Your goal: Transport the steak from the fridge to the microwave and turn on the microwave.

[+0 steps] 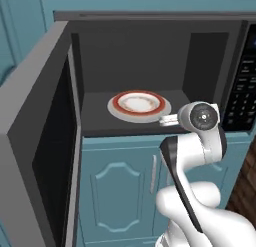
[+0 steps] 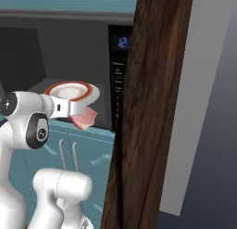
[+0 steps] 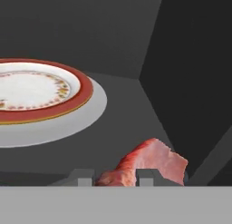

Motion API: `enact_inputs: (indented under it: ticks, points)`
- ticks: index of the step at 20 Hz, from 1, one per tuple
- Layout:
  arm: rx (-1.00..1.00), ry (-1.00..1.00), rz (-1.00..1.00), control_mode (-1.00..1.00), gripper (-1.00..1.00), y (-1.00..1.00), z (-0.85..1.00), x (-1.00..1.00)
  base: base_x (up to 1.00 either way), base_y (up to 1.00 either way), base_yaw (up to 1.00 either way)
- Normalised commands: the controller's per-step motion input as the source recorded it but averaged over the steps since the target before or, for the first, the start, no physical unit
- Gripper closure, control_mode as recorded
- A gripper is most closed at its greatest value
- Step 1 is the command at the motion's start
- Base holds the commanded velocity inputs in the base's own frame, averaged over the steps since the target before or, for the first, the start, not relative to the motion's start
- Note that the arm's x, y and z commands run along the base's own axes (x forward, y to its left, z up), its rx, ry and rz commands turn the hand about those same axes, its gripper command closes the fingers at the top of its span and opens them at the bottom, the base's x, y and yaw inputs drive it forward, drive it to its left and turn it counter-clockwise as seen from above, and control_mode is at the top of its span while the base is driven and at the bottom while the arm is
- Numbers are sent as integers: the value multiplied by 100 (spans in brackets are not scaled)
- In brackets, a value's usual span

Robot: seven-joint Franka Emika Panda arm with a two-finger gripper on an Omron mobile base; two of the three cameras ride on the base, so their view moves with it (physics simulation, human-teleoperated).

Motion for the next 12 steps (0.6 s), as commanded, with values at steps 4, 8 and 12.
enact_inputs:
  ticks: [4, 8, 12]
  points:
    - [0, 0, 0, 100, 100, 0, 0, 0, 12, -8, 18]
    - [0, 0, 0, 100, 100, 0, 0, 0, 0, -8, 38]
    - [0, 0, 0, 100, 100, 0, 0, 0, 0, 0, 39]
